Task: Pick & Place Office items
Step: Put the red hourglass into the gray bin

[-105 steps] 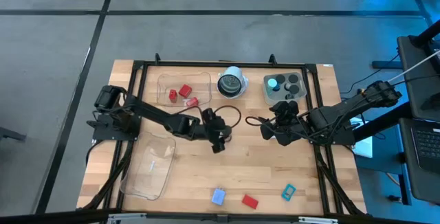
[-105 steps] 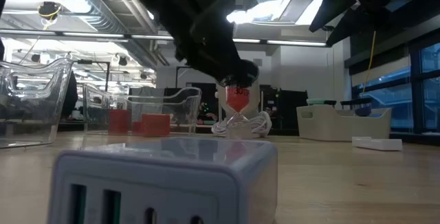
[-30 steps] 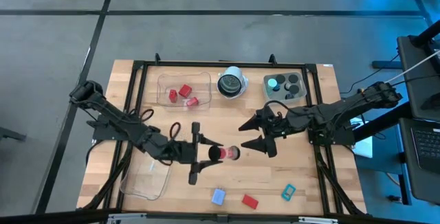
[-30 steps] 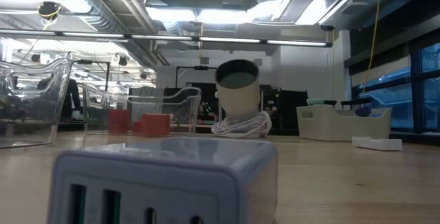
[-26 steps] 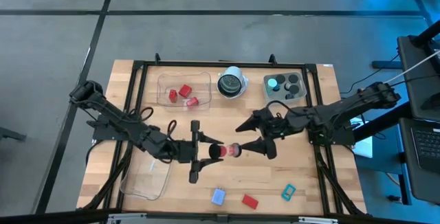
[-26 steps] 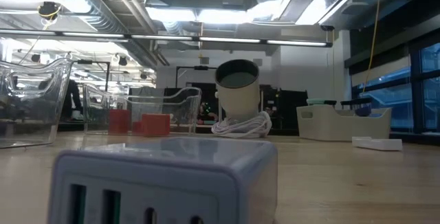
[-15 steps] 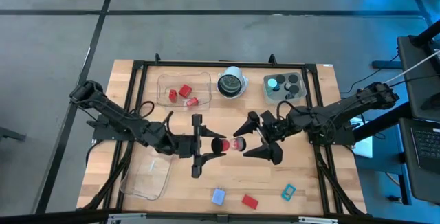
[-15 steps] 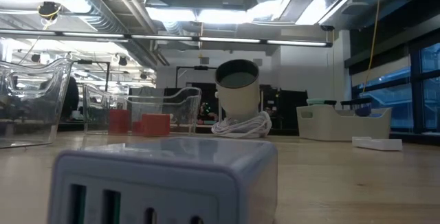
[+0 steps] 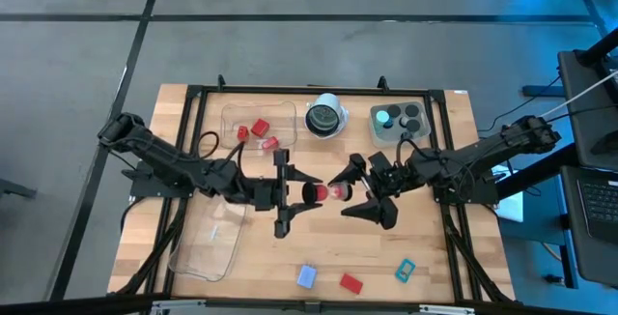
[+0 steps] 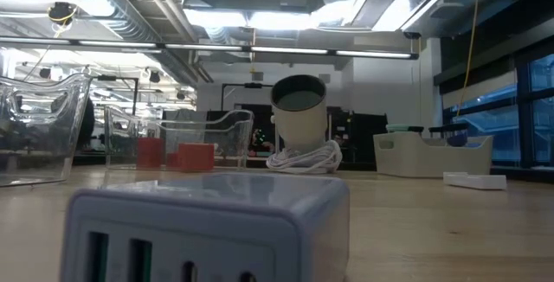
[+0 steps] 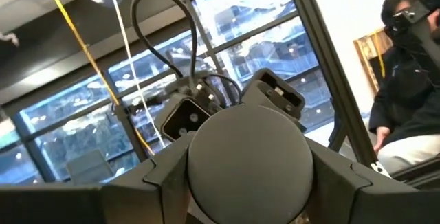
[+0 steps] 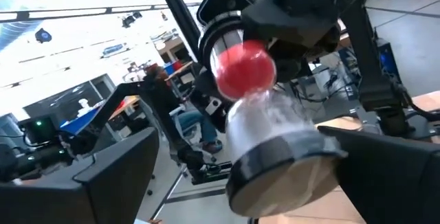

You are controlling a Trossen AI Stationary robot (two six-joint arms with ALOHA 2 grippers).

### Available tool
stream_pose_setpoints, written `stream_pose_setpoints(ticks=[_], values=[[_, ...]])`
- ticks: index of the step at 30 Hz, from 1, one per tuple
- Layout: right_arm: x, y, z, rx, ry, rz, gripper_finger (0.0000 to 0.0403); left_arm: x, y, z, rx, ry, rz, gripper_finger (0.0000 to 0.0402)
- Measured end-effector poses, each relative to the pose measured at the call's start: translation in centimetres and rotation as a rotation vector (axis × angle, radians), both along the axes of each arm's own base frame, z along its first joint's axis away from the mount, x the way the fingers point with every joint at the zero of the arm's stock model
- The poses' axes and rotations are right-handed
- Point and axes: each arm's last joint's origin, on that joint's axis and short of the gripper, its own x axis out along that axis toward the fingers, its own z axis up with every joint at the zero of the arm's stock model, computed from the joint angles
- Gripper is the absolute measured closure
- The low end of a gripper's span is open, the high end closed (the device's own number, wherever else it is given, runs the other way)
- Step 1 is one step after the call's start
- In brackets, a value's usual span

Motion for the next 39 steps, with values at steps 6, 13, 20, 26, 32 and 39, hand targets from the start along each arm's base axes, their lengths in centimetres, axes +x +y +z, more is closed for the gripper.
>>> stream_pose_setpoints(ticks=[6, 13, 20, 26, 32, 39], values=[[0.03, -0.09, 0.02, 0.003, -0.001, -0.026, 0.0009, 0.15, 0.3, -0.01, 0.029, -0.002, -0.01, 0.0192], [0.05, -0.15, 0.03, 0.002, -0.003, -0.052, 0.0034, 0.11, 0.22, -0.01, 0.109, -0.006, 0.01, 0.0192], [0.04, -0.15, 0.06, 0.0, -0.006, -0.053, 0.01, 0.13, 0.25, -0.01, 0.134, -0.007, 0.017, 0.0192], [0.05, -0.17, 0.06, -0.001, -0.006, -0.056, 0.0159, 0.12, 0.24, 0.0, 0.143, -0.009, 0.015, 0.0192], [0.01, -0.15, 0.14, -0.023, -0.021, -0.051, 0.0196, 0.13, 0.22, -0.02, 0.145, -0.007, 0.013, 0.019], [-0.03, -0.16, 0.47, -0.01, -0.053, -0.051, 0.0169, 0.14, 0.31, -0.02, 0.137, -0.005, 0.026, 0.0171]])
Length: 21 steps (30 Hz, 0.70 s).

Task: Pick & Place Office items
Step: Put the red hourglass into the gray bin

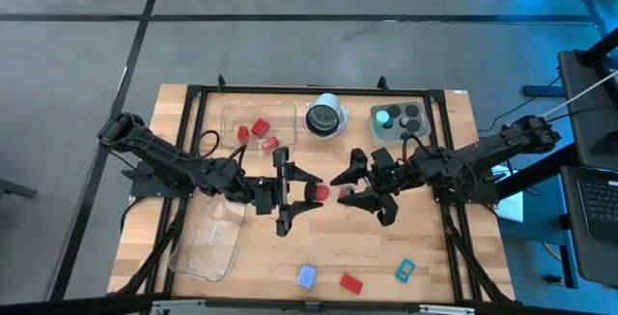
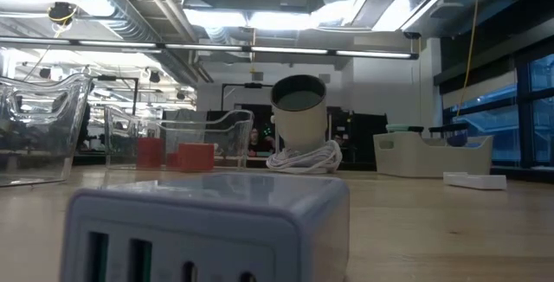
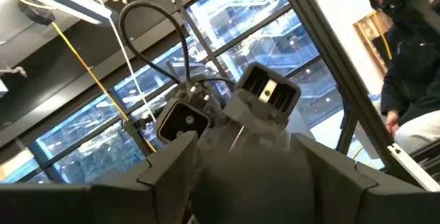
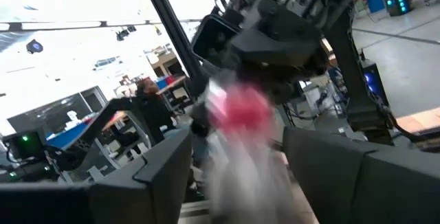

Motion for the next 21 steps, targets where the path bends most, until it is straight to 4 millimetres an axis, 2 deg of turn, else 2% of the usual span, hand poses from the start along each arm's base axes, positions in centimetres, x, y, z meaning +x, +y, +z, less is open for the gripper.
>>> stream_pose_setpoints(ticks=[3, 6, 11, 17, 21], values=[[0.0, 0.0, 0.0, 0.0, -0.001, 0.003, 0.0173, 0.0, 0.0, -0.1, 0.004, 0.012, -0.001, 0.0161], [0.0, 0.0, 0.0, 0.008, 0.001, -0.003, 0.0197, 0.0, 0.0, -0.1, 0.001, 0.013, -0.003, 0.0149], [0.0, 0.0, 0.0, 0.023, 0.011, -0.008, 0.0267, 0.0, 0.1, -0.2, -0.007, 0.025, 0.041, 0.0133], [0.0, 0.0, -0.2, 0.015, 0.028, 0.005, 0.0361, 0.2, 0.1, -1.1, -0.017, 0.119, 0.084, 0.0131], [0.1, 0.0, -0.7, -0.003, 0.075, 0.007, 0.0396, 0.1, -0.1, -1.9, -0.049, 0.197, 0.143, 0.0134]])
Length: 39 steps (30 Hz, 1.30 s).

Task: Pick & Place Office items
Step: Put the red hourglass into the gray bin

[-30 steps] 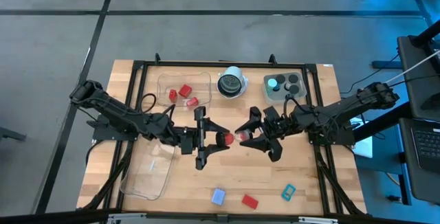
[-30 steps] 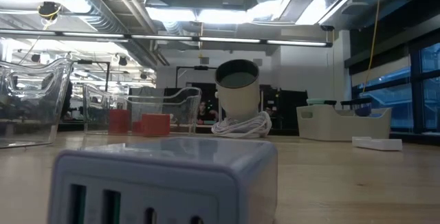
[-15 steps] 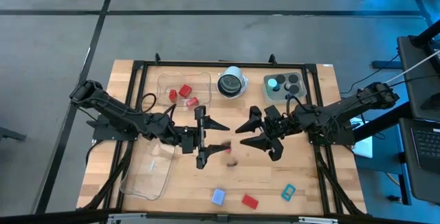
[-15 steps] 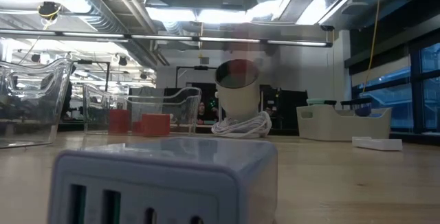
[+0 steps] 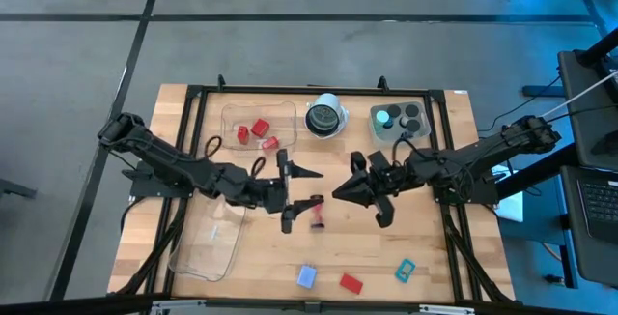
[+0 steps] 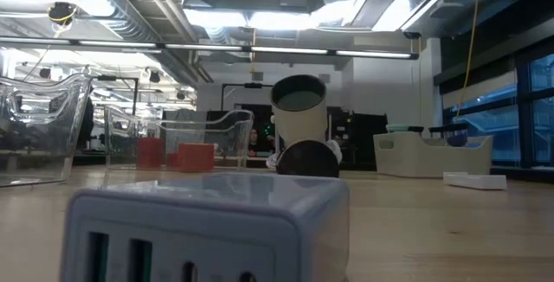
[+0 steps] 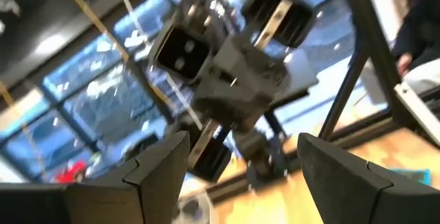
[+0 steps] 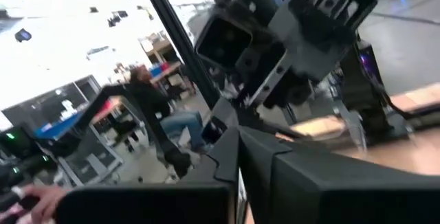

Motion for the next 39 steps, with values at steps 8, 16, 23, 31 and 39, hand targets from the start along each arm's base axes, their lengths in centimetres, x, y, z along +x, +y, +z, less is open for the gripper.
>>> stream_pose_setpoints(ticks=[8, 16, 23, 31, 39], values=[[0.1, -0.3, -1.9, -0.066, 0.18, -0.039, 0.032, -1.4, -1.9, -0.8, -0.034, 0.079, 0.195, 0.0134], [-0.3, -1.5, -4.3, -0.024, 0.446, -0.282, 0.0146, -3.3, -3.8, -1.5, -0.177, 0.059, 0.476, 0.0135], [0.0, -2.1, -6.6, 0.131, 0.639, -0.396, 0.0049, -4.1, -4.3, -3.0, -0.269, 0.095, 0.49, 0.0135], [1.9, -1.9, -9.9, 0.093, 0.771, -0.358, 0.0057, -4.5, -4.5, -5.0, -0.473, 0.24, 0.361, 0.0135], [3.0, -1.3, -12.9, -0.704, 0.734, -0.067, 0.008, -5.4, -5.1, -6.2, -0.646, 0.402, 0.271, 0.0135]])
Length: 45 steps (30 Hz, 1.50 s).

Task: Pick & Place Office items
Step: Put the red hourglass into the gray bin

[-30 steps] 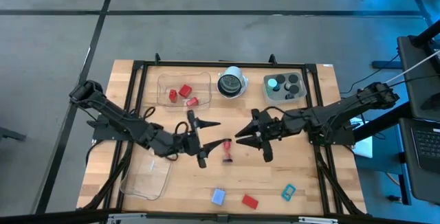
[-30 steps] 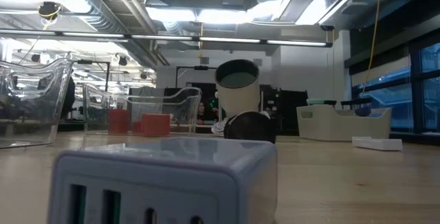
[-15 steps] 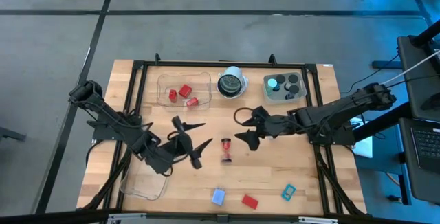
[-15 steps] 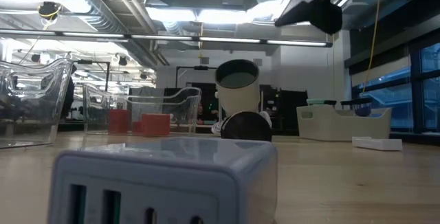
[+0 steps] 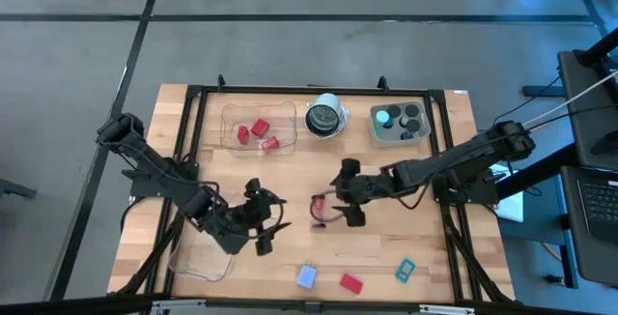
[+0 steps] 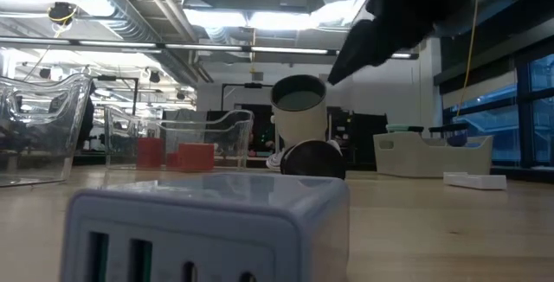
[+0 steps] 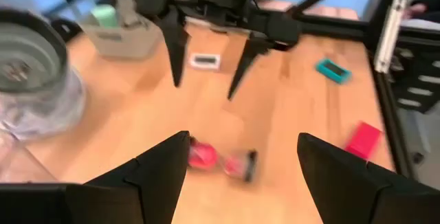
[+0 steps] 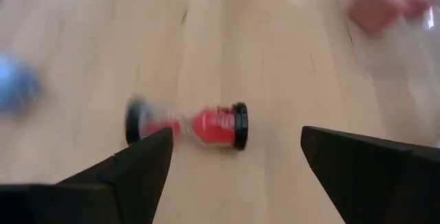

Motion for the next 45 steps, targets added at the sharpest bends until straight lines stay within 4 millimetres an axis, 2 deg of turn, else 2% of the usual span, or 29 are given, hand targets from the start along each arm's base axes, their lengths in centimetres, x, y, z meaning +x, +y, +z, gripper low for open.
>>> stream_pose_setpoints(ticks=[3, 11, 16, 24, 29, 38, 45], values=[[0.3, 0.2, -0.7, -0.142, 0.022, 0.153, 0.0089, -0.5, -0.5, -0.2, -0.028, 0.011, -0.004, 0.0135], [1.3, 0.4, -3.3, -0.368, 0.116, 0.373, 0.0088, -1.3, -1.5, -0.2, -0.038, 0.004, -0.018, 0.0135], [3.4, 0.9, -3.1, -0.503, 0.177, 0.516, 0.0087, -1.5, -1.5, -0.3, -0.036, 0.004, -0.001, 0.0135], [6.9, 0.8, -3.4, -0.541, 0.425, 0.631, 0.0087, -1.6, -1.3, -0.4, -0.05, 0.003, 0.033, 0.0135], [8.7, 1.1, -4.1, -0.596, 0.435, 0.729, 0.0087, -1.6, -1.3, -0.5, -0.048, 0.007, 0.032, 0.0135], [9.3, 1.2, -5.8, -0.617, 0.472, 0.809, 0.0087, -1.9, -1.2, -0.8, -0.015, 0.044, 0.028, 0.0135], [9.4, 0.4, -6.8, -0.459, 0.513, 0.656, 0.0104, -1.9, -1.2, -0.8, -0.011, 0.047, 0.028, 0.0135]])
